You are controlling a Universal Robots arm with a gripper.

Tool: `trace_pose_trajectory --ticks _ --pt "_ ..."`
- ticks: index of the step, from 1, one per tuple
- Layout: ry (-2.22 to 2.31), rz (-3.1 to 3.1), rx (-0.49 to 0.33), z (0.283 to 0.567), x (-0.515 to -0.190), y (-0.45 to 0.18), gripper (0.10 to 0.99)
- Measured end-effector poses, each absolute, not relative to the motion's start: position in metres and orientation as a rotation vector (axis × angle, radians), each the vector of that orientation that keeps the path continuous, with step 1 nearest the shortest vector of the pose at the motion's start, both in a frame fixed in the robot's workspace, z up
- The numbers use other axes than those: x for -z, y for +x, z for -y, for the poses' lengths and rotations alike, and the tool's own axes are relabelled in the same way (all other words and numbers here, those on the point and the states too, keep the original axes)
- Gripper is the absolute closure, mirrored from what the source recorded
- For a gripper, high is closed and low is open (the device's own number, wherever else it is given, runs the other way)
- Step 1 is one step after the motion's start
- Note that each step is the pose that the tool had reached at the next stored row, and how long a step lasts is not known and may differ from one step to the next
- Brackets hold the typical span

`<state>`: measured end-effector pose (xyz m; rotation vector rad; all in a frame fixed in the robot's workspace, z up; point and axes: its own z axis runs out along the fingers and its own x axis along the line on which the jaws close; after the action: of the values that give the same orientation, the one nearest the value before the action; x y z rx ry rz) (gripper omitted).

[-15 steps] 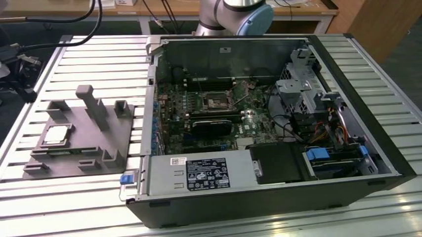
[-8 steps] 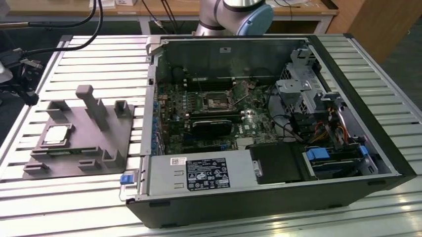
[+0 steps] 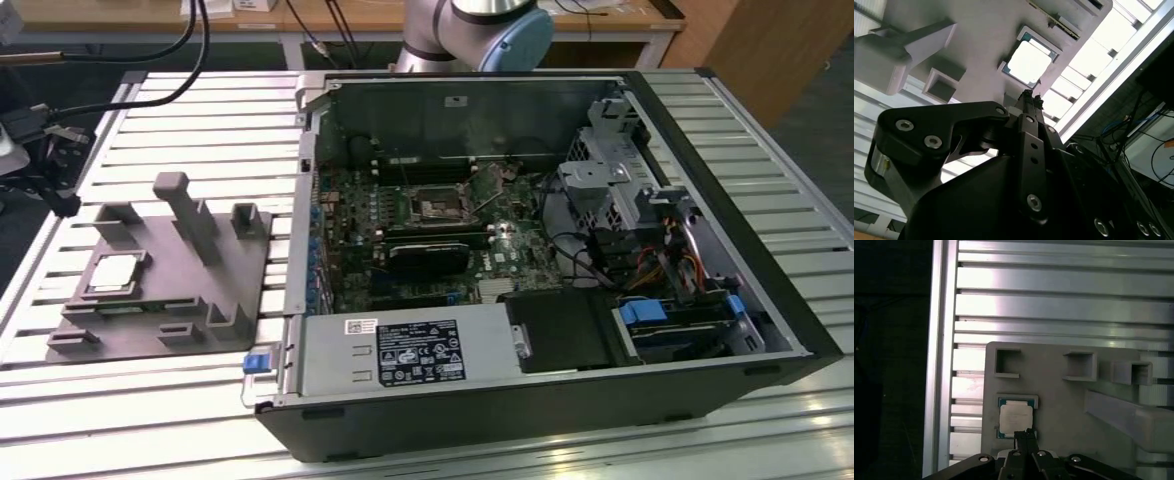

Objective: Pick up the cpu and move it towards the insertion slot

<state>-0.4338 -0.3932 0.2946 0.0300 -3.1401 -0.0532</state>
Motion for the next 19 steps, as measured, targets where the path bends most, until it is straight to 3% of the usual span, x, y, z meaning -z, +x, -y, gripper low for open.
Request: trace_pose_trajectory --ticks 19 --pt "0.03 3.14 0.053 0.3933 -0.2842 -0.4343 0.98"
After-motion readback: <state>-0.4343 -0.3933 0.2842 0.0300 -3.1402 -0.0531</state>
